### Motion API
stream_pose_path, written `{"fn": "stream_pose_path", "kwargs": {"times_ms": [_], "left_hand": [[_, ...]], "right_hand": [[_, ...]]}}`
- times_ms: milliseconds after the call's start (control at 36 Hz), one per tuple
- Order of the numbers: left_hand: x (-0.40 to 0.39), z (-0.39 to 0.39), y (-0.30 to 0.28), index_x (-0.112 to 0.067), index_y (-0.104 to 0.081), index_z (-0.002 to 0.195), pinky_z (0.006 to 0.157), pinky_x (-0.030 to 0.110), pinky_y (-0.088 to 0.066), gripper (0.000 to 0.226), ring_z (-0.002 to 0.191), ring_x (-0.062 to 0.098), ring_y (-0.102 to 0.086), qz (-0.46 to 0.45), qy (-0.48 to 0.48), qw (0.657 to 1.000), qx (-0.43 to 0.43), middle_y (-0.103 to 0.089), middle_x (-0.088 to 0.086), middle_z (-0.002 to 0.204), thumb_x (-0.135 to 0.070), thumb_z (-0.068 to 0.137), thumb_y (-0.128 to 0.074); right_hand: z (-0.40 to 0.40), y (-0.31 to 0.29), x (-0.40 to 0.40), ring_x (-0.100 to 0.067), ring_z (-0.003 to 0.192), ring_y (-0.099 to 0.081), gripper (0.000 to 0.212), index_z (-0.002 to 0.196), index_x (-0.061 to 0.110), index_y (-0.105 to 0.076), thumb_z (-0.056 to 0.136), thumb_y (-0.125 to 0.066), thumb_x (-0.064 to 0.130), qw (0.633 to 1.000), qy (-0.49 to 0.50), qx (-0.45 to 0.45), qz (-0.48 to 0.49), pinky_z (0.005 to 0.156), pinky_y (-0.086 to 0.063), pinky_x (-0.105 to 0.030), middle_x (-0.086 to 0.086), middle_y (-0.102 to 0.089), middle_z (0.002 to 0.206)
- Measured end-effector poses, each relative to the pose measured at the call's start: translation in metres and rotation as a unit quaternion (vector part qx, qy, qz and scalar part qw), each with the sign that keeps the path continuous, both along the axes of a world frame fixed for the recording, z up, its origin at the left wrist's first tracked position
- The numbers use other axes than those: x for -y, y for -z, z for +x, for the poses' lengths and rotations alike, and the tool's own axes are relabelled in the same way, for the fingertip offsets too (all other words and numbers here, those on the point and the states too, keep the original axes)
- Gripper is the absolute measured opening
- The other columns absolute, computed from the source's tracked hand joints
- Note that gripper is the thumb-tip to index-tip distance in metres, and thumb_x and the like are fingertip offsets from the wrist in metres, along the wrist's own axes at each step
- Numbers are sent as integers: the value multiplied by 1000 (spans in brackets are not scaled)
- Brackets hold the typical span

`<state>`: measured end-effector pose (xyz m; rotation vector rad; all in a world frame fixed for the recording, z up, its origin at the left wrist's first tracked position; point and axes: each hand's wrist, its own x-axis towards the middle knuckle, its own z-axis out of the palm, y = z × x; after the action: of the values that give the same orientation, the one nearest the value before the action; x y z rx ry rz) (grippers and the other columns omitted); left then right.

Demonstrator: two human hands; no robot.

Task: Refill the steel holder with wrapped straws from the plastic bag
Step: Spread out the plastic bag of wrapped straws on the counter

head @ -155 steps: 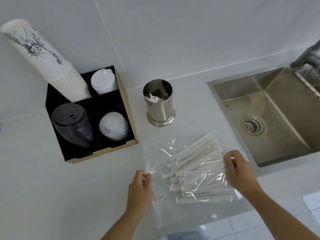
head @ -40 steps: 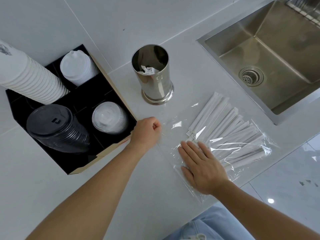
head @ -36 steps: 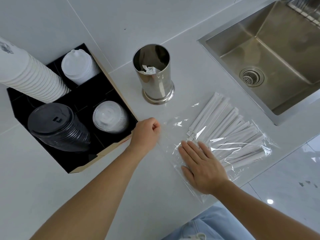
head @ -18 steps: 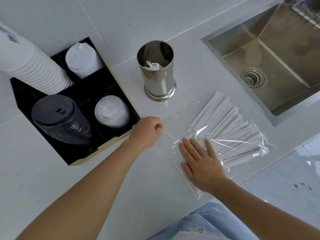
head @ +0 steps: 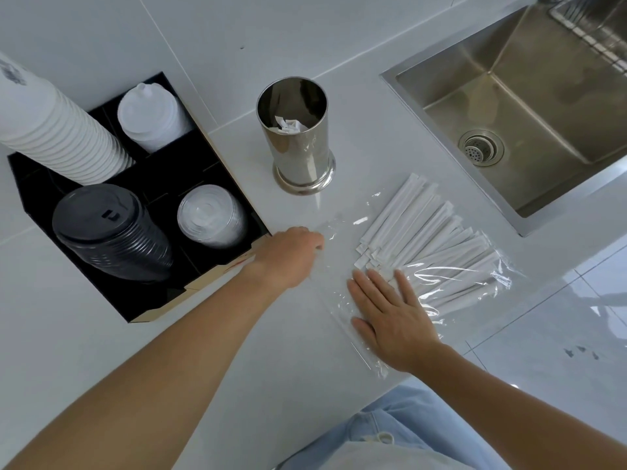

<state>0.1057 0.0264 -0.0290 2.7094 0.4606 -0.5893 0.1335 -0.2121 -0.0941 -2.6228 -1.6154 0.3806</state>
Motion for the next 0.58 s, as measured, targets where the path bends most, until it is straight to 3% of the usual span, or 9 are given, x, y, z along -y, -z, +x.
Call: {"fn": "stream_pose_path", "kwargs": {"times_ms": [56, 111, 194, 250, 417, 528, 583], "left_hand": [[-1, -2, -2, -22, -48, 73, 50, 27, -27, 25, 84, 27, -55, 2, -5, 1000, -1, -47, -3, 82, -3, 84, -39], [-3, -7, -1, -20, -43, 66, 48, 30, -27, 25, 74, 26, -51, -5, -7, 1000, 5, -42, -4, 73, -1, 81, -37], [-5, -15, 1, -14, -55, 75, 60, 38, -44, 20, 72, 29, -54, -16, -26, 999, 38, -52, 1, 79, -4, 83, -40], [-5, -19, 1, -12, -59, 79, 67, 41, -46, 19, 72, 26, -52, -25, -28, 998, 53, -55, 3, 82, -7, 87, -42], [-2, -27, -1, -13, -62, 93, 68, 36, -46, 20, 85, 24, -55, -20, -23, 998, 51, -61, 2, 94, -16, 95, -42], [8, -24, 1, -24, -56, 116, 68, 32, -36, 26, 96, 30, -57, 22, 32, 999, 11, -57, 2, 107, -19, 94, -42], [16, -21, 2, -27, -55, 117, 69, 34, -40, 30, 93, 34, -59, 14, 41, 999, 0, -55, 3, 108, -16, 92, -42]], "right_hand": [[0, -2, 2, -23, 144, -32, 59, 149, 16, -38, 98, -29, 47, 1000, -1, -3, 1, 115, -14, -54, -3, -35, 156], [-2, -2, 10, -23, 144, -31, 58, 148, 16, -39, 99, -30, 45, 1000, 2, -5, -3, 115, -15, -55, -3, -35, 156], [-7, 0, 28, -23, 145, -28, 58, 148, 17, -39, 100, -27, 46, 1000, 14, -4, -2, 115, -16, -55, -2, -36, 156], [-9, 2, 35, -22, 146, -27, 58, 149, 17, -38, 101, -23, 46, 1000, 18, 2, 4, 115, -17, -55, -1, -35, 156], [-12, 4, 34, -22, 145, -29, 56, 147, 15, -41, 99, -31, 43, 999, 17, 20, 25, 115, -18, -56, -2, -37, 155], [-11, 5, 35, -23, 145, -28, 56, 148, 16, -40, 100, -28, 44, 1000, 15, 21, 13, 115, -18, -56, -2, -35, 156], [-11, 5, 34, -23, 145, -28, 57, 148, 16, -39, 100, -28, 44, 1000, 16, 15, 6, 115, -18, -57, -2, -34, 156]]}}
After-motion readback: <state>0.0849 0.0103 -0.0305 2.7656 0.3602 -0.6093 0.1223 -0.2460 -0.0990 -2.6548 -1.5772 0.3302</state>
